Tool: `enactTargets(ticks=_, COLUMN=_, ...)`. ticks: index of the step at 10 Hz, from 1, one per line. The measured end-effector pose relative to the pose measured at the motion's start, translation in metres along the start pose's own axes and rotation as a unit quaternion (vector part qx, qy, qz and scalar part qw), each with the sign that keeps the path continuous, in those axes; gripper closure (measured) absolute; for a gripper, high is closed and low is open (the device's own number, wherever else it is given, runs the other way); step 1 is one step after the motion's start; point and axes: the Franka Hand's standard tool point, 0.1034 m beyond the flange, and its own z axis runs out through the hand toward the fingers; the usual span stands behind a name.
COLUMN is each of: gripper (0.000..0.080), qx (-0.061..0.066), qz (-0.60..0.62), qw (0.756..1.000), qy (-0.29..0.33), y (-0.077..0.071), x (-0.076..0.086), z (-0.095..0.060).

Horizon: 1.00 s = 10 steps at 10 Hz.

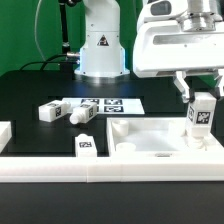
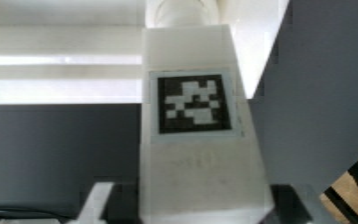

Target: Assemble one leg

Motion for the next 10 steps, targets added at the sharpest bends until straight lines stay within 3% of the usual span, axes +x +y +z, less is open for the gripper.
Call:
enactTargets(ticks=7, gripper=0.0512, qx=-0.002, qz=-0.004, qw=1.0, qy=-0.002, y=0.0, x=-0.0115, z=0.0097)
enactTargets(ticks=8, gripper=0.0347, qx=-0.002, qz=-0.004, qw=1.0, qy=-0.002, y=0.0, x=-0.0115, z=0.0097)
enactTargets(ticks=9, gripper=0.0347, qx=-0.002, qz=-0.004, qw=1.0, qy=-0.002, y=0.0, x=-0.0115, z=0.0097)
enactTargets(ticks=10, gripper=0.0223, qx=-0.002, qz=-0.006, qw=1.0, qy=-0.003, y=0.0005, x=-0.0112, z=0.0094)
